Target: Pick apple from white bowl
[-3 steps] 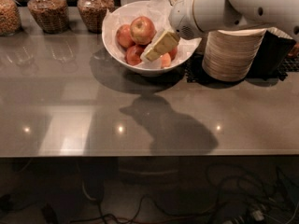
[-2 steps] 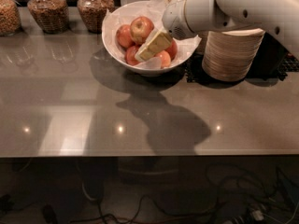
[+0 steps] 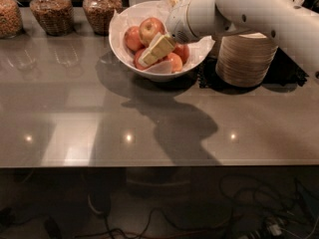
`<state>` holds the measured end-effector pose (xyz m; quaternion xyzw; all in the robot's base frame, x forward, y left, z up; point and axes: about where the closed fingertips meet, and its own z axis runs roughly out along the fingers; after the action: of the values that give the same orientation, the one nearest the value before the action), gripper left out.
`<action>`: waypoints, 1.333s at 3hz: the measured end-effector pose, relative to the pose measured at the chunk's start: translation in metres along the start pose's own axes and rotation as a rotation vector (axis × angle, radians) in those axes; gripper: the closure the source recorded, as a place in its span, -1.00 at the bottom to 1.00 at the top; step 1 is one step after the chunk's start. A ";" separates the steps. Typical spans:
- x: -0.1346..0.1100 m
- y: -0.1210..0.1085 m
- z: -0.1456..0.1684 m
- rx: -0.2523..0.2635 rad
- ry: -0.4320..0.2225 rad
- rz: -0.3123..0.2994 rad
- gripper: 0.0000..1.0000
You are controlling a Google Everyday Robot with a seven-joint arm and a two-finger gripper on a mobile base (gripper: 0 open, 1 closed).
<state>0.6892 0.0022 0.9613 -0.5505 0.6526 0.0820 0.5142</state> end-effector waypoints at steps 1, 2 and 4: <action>0.002 0.000 0.010 -0.010 0.000 0.007 -1.00; 0.002 0.000 0.015 -0.013 0.000 0.010 -0.64; 0.002 0.000 0.015 -0.013 0.000 0.009 0.31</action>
Offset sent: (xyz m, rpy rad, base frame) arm 0.0156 0.0090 -0.0111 0.0064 0.0202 -0.0002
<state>0.6982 0.0109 0.9528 -0.5509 0.6545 0.0887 0.5102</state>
